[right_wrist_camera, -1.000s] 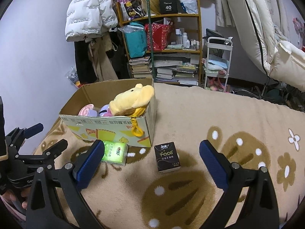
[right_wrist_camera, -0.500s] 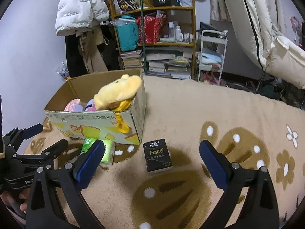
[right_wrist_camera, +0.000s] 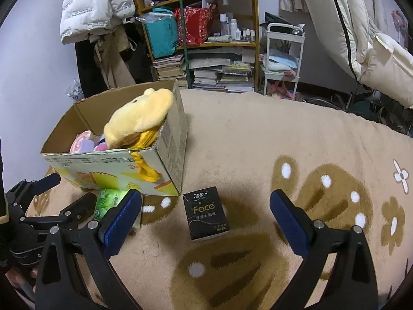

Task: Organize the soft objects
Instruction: 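Move both tools back out of the box toward the two tissue packs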

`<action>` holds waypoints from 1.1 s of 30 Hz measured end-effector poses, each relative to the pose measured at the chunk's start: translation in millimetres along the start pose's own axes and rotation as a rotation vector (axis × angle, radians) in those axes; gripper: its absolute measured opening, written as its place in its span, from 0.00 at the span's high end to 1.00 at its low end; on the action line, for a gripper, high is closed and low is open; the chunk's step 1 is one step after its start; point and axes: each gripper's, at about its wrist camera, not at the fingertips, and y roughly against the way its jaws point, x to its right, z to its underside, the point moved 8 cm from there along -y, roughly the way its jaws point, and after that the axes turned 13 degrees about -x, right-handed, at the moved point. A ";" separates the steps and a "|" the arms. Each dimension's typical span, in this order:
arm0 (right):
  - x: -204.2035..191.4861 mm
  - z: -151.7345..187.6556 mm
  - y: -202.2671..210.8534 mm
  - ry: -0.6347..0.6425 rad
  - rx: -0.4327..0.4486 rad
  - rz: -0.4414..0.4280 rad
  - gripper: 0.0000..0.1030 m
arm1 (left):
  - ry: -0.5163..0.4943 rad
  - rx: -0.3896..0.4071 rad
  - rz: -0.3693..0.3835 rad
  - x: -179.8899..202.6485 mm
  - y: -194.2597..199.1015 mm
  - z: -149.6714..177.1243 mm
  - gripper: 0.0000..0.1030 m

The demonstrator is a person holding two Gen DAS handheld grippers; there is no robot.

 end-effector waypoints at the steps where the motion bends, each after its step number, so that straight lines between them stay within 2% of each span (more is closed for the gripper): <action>1: -0.1 0.3 -2.3 -0.001 -0.006 0.000 0.00 | 0.001 -0.007 0.004 1.3 -3.1 -0.7 0.12; 16: 17.8 1.0 -29.9 -0.084 -0.087 0.000 0.00 | -0.022 -0.062 0.035 18.6 -32.1 -1.3 0.12; 26: 15.4 4.6 -46.9 -0.080 -0.141 -0.001 0.00 | -0.060 -0.085 0.055 35.7 -40.1 1.2 0.12; 33: 9.8 10.0 -57.5 -0.070 -0.172 -0.008 0.00 | -0.046 -0.150 0.062 37.0 -57.1 5.9 0.12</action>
